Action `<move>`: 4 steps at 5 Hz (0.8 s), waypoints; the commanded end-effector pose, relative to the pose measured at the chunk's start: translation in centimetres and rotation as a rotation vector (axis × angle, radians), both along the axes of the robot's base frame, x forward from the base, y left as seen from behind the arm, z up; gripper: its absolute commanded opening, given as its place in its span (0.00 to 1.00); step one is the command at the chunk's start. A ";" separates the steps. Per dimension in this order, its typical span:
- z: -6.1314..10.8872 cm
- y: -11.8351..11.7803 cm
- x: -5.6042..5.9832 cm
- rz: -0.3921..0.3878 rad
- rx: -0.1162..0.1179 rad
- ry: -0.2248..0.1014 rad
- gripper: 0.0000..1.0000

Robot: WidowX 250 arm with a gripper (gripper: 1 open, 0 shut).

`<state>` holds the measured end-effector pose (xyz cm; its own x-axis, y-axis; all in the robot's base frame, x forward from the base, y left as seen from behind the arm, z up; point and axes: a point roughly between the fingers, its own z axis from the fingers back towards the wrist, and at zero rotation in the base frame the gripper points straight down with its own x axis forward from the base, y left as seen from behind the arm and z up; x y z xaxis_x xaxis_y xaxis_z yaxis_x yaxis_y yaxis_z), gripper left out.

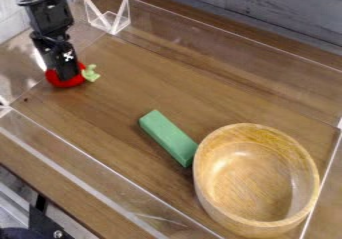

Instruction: Move the red object to the right side of the table

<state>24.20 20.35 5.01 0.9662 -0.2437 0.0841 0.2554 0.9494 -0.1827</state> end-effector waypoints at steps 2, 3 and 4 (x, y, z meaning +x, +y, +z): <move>0.7 1.4 1.2 -0.001 -0.116 0.008 1.00; 0.3 1.3 1.8 0.000 -0.168 0.028 1.00; -0.4 0.7 2.1 -0.030 -0.222 0.048 1.00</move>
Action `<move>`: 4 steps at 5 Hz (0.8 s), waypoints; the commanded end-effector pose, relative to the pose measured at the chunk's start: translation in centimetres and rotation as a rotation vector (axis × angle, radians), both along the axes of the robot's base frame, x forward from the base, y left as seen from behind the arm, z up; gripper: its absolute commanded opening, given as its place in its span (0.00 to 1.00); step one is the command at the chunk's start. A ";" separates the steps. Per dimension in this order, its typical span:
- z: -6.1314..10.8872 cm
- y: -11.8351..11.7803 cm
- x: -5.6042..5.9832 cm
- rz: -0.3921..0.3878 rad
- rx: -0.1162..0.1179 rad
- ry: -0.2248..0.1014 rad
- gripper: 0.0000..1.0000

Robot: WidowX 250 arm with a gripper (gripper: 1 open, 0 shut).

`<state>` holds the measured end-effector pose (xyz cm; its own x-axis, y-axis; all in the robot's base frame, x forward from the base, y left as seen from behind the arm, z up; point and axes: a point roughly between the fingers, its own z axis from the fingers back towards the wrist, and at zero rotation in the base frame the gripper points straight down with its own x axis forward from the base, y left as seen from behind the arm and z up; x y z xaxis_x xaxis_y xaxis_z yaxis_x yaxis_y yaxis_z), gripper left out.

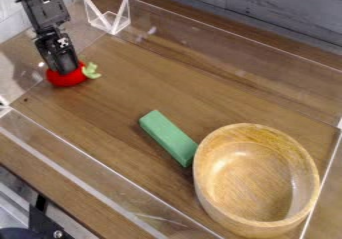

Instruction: Move the red object to the right side of the table

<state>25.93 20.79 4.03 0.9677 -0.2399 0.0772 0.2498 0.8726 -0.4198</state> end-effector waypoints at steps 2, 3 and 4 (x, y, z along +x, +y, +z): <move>-0.4 -1.1 0.8 0.021 -0.096 0.006 1.00; -0.6 -1.7 1.2 0.085 -0.147 0.017 1.00; -1.5 -1.5 1.9 0.060 -0.201 0.035 1.00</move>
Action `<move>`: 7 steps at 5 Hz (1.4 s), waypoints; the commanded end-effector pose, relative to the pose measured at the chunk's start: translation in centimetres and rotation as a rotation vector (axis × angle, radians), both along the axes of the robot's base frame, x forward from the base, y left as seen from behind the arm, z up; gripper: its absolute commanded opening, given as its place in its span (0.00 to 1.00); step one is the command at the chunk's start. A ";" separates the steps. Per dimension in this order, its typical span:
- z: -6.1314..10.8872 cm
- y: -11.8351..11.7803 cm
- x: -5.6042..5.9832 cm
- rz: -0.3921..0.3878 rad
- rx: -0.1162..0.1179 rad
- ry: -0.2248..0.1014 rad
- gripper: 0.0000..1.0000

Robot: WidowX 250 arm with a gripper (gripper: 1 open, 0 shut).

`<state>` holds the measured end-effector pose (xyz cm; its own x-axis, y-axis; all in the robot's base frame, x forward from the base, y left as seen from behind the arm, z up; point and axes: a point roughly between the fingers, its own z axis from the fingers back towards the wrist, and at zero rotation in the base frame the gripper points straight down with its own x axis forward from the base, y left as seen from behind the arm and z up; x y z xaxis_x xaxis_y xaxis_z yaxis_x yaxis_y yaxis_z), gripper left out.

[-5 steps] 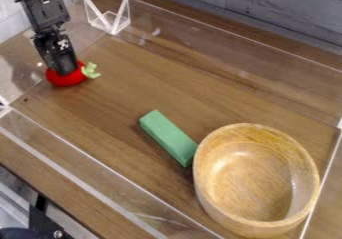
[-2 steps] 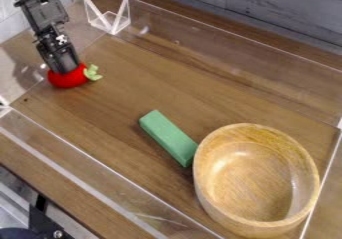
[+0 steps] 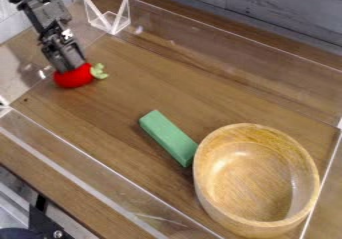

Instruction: Move the red object to the right side of the table

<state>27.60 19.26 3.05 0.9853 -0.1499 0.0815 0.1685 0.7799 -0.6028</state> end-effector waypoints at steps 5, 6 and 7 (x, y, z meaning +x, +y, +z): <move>-1.7 -1.2 0.8 0.065 -0.056 0.043 0.00; -1.3 -1.8 1.3 0.095 -0.064 0.051 0.00; -0.6 -2.5 1.8 0.129 -0.076 0.058 0.00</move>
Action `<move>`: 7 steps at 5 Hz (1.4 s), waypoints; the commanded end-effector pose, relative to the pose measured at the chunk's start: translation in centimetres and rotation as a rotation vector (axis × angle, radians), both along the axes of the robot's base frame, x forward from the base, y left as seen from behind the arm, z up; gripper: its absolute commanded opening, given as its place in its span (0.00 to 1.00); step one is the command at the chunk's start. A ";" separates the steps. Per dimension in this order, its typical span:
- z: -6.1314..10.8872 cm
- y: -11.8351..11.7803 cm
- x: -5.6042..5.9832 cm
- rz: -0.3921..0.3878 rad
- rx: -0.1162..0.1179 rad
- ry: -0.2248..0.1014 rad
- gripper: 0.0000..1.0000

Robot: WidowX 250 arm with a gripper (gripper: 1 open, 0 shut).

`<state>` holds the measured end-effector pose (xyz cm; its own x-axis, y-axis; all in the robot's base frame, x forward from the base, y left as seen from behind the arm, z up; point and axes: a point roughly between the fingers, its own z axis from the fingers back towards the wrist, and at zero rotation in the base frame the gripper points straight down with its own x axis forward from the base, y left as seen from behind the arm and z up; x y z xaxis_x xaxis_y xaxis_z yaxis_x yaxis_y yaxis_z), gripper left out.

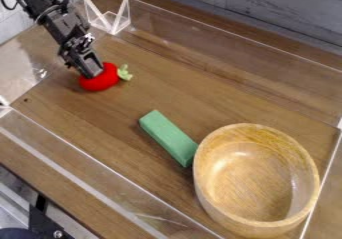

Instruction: Move the red object to the right side of the table

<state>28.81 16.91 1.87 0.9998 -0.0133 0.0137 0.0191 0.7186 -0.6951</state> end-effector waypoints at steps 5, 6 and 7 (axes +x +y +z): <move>3.8 -1.0 -0.7 0.194 -0.048 0.030 0.00; 5.4 -1.7 -1.1 0.237 -0.063 0.037 0.00; 6.8 -3.1 -0.5 0.202 -0.070 0.051 0.00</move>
